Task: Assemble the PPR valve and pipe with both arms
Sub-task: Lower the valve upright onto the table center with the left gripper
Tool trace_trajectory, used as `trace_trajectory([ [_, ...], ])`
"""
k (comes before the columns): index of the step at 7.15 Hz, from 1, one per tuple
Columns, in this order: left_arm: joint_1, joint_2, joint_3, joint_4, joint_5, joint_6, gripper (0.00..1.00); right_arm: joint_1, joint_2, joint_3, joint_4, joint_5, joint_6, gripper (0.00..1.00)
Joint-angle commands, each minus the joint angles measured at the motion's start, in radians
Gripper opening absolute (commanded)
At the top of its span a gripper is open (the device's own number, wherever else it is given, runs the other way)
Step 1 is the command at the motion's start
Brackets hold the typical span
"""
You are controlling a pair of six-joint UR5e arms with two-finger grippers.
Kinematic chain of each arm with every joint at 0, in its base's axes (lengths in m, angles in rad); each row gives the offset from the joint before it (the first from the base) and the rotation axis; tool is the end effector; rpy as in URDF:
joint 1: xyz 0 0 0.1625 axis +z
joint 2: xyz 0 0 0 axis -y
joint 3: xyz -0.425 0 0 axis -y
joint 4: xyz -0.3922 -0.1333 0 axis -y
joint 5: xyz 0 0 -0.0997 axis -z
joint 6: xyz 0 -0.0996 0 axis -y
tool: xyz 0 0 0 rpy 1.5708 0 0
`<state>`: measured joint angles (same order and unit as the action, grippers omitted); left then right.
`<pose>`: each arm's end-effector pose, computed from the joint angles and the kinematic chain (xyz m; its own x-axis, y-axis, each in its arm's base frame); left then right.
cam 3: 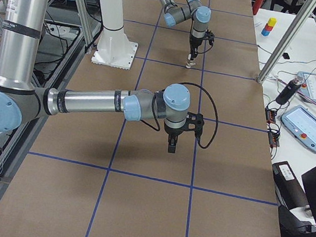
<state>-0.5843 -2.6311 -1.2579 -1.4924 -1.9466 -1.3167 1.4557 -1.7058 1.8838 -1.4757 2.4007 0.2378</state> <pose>0.6090 -0.5188 0.1144 0.7145 -0.1922 -0.6727 0.1484 0.9813 -0.1228 0.0085 -0.4469 0.5520 0.6555 -0.0421 0.7541 -0.0451 0.9945 0.0948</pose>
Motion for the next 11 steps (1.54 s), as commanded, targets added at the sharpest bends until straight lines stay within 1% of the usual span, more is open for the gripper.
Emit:
trace_trajectory([
  [1, 0.004, 0.002, 0.002, -0.023, 0.0, -0.018, 0.06, 0.0, 0.0, 0.0, 0.0, 0.0, 0.0, 1.0],
  [4, 0.004, 0.003, 0.002, -0.023, 0.0, -0.015, 0.06, 0.0, 0.0, 0.0, 0.0, 0.0, 0.0, 1.0],
  [5, 0.004, 0.003, 0.003, -0.023, 0.0, -0.013, 0.14, 0.0, 0.0, 0.0, 0.0, 0.0, 0.0, 1.0],
  [7, 0.004, 0.003, 0.003, -0.023, 0.0, -0.013, 0.15, 0.0, 0.0, 0.0, 0.0, 0.0, 0.0, 1.0],
  [8, 0.004, 0.003, 0.003, -0.022, 0.0, -0.015, 0.29, 0.0, 0.0, 0.0, 0.0, 0.0, 0.0, 1.0],
  [9, 0.004, 0.005, 0.003, -0.022, 0.0, -0.013, 0.7, 0.0, 0.0, 0.0, 0.0, 0.0, 0.0, 1.0],
  [10, 0.004, 0.012, 0.002, -0.022, 0.0, -0.013, 0.94, 0.0, 0.0, 0.0, 0.0, 0.002, 0.0, 1.0],
  [11, 0.003, 0.013, -0.001, -0.019, 0.0, -0.013, 0.99, 0.0, 0.0, 0.0, 0.0, 0.002, 0.0, 1.0],
])
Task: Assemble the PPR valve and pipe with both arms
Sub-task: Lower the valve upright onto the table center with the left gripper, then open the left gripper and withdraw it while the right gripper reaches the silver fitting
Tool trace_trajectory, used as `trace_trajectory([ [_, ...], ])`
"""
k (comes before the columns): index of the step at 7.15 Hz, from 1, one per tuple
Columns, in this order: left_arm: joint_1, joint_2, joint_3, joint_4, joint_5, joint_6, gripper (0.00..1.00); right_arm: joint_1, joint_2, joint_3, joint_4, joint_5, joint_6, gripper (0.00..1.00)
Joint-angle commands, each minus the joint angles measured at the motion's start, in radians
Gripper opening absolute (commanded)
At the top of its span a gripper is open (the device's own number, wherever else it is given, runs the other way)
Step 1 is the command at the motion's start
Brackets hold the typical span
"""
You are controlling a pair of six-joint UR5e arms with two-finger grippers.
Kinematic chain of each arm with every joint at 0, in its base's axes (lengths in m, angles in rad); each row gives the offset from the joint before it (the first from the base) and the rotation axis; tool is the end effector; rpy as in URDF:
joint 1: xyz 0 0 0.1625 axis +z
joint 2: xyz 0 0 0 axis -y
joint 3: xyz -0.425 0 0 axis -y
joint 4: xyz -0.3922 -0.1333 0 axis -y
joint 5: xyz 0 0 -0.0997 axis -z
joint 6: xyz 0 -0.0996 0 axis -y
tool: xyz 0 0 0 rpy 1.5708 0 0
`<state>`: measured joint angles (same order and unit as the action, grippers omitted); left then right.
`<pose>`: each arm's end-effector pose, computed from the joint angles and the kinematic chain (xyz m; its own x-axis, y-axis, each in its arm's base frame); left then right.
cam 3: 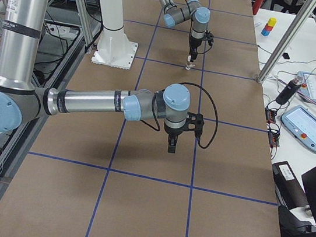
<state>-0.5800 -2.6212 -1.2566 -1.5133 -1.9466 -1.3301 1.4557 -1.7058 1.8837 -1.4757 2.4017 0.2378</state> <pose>0.6121 -0.5167 0.1200 0.7079 -0.1987 -0.6778 0.1527 0.9800 -0.1278 0.0085 -0.4469 0.5520 0.6547 -0.0421 0.7547 -0.0449 0.9945 0.0945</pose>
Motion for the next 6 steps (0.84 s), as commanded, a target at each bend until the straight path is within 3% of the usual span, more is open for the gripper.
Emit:
trace_trajectory([
  [1, -0.004, 0.003, -0.022, 0.01, -0.002, 0.002, 0.99, -0.002, 0.002, 0.002, 0.0, 0.008, 0.0, 1.0],
  [2, -0.015, 0.038, -0.099, 0.022, -0.003, 0.003, 0.99, -0.02, 0.005, -0.005, 0.044, 0.073, 0.0, 1.0],
  [3, -0.023, 0.178, -0.295, 0.025, -0.003, 0.008, 0.99, -0.056, 0.003, -0.011, 0.102, 0.083, 0.003, 1.0],
  [4, -0.041, 0.367, -0.501, 0.021, -0.006, 0.056, 0.99, -0.13, 0.008, -0.006, 0.15, 0.071, 0.125, 1.0],
  [6, -0.108, 0.617, -0.689, 0.012, -0.008, 0.272, 1.0, -0.361, 0.041, -0.005, 0.338, -0.091, 0.511, 1.0],
])
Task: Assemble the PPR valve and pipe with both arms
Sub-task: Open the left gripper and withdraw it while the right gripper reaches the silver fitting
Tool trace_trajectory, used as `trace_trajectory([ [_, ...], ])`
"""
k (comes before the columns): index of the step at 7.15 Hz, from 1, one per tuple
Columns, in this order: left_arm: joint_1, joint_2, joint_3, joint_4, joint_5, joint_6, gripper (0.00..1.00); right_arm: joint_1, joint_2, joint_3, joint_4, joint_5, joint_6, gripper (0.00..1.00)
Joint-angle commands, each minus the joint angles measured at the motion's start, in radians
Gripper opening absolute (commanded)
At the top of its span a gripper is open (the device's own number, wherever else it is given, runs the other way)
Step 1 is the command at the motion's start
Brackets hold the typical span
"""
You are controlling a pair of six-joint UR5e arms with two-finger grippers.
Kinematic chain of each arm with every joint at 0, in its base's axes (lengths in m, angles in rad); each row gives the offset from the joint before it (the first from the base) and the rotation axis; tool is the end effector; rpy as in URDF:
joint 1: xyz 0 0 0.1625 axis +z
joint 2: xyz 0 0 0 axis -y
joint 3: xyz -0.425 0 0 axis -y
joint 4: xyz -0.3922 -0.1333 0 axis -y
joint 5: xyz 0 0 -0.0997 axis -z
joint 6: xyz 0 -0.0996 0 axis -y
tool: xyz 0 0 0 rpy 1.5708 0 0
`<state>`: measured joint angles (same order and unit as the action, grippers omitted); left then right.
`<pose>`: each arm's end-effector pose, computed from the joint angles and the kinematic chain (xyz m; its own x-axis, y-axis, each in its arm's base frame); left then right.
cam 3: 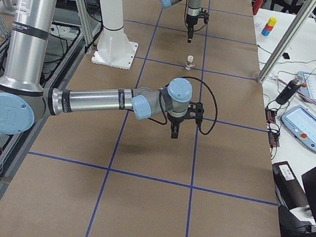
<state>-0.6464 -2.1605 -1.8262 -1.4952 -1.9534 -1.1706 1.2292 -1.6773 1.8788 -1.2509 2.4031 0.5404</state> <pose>0.4470 -0.4577 0.2193 0.6650 -0.0490 -0.7453 0.1003 0.9947 0.0241 -0.0975 -0.4524 0.5151 0.5875 -0.0706 0.8061 -0.0138 0.9952 0.0972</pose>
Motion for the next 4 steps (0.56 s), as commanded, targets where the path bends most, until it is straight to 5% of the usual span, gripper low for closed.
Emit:
trace_trajectory([
  [1, -0.085, 0.227, -0.166, -0.005, -0.005, 0.161, 1.0, -0.252, 0.04, 0.0, 0.125, -0.166, 0.368, 1.0],
  [4, -0.144, 0.32, -0.223, -0.004, -0.053, 0.201, 1.0, -0.395, 0.083, -0.009, 0.114, -0.269, 0.541, 0.98],
])
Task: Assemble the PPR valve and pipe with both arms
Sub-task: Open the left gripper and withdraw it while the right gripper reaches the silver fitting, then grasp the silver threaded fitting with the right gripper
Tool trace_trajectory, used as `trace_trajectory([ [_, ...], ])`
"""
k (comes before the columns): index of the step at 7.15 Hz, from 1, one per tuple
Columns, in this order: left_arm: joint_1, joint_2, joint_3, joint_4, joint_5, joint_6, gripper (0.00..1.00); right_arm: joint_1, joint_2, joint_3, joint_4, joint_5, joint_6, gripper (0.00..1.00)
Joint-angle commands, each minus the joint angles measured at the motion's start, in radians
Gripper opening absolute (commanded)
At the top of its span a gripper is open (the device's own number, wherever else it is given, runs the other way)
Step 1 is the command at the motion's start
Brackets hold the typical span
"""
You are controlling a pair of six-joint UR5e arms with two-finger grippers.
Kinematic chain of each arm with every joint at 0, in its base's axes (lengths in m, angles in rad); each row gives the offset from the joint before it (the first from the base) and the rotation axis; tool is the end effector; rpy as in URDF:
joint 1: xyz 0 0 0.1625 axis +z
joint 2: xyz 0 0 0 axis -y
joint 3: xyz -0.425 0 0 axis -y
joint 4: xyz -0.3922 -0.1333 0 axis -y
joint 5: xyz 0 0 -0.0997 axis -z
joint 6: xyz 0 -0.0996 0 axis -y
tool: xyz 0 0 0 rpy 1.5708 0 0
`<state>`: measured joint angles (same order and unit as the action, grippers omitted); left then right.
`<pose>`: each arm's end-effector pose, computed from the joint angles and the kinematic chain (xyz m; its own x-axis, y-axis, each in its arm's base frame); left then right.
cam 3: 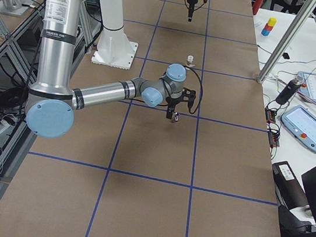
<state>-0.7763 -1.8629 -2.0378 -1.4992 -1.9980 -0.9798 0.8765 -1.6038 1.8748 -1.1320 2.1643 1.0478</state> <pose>0.3219 -0.4451 0.3063 0.7087 0.0148 -0.7054 0.0665 0.9939 0.0877 -0.2560 -0.4287 0.4799 0.6222 0.1002 0.7764 -0.1075 0.9933 -0.0420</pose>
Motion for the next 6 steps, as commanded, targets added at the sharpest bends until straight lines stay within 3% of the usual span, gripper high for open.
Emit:
trace_trajectory([
  [1, -0.014, 0.022, -0.012, 0.001, -0.01, 0.01, 1.0, -0.042, 0.012, -0.018, -0.006, -0.032, 0.038, 0.98],
  [3, -0.014, 0.022, -0.012, 0.001, -0.01, 0.01, 1.0, -0.047, 0.079, -0.098, -0.009, -0.049, 0.038, 0.9],
  [4, -0.014, 0.022, -0.012, 0.001, -0.01, 0.012, 1.0, -0.047, 0.084, -0.103, -0.029, -0.073, 0.037, 0.83],
  [6, -0.014, 0.022, -0.015, 0.001, -0.01, 0.01, 1.0, -0.047, 0.105, -0.108, -0.075, -0.066, 0.04, 0.81],
])
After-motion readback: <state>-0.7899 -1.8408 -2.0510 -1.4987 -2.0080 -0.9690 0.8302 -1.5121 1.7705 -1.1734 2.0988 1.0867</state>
